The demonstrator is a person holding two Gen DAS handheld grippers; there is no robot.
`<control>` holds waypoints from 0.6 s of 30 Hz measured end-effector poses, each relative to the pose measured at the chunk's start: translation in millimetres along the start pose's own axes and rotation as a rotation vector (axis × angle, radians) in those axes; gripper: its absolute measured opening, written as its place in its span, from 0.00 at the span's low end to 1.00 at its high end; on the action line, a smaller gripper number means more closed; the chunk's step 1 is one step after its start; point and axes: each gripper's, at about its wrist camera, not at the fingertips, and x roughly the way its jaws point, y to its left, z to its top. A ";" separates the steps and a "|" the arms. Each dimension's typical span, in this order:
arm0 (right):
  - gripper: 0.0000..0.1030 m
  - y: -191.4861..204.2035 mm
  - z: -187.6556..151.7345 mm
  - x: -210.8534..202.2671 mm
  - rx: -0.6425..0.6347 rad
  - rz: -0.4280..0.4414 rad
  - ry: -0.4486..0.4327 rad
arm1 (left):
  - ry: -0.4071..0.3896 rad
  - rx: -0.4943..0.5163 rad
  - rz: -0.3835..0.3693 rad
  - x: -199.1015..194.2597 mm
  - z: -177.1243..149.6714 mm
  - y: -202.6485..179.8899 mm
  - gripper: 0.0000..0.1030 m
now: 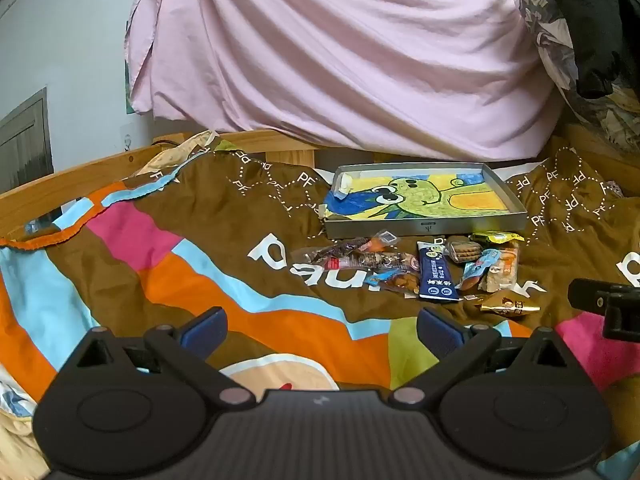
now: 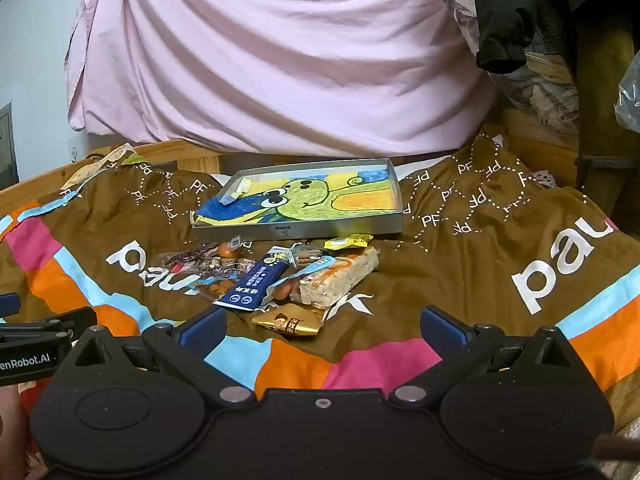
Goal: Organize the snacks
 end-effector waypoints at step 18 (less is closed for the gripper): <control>0.99 1.0 -0.2 -0.6 -0.004 -0.001 -0.002 | 0.012 -0.008 -0.006 1.6 -1.0 1.5 1.00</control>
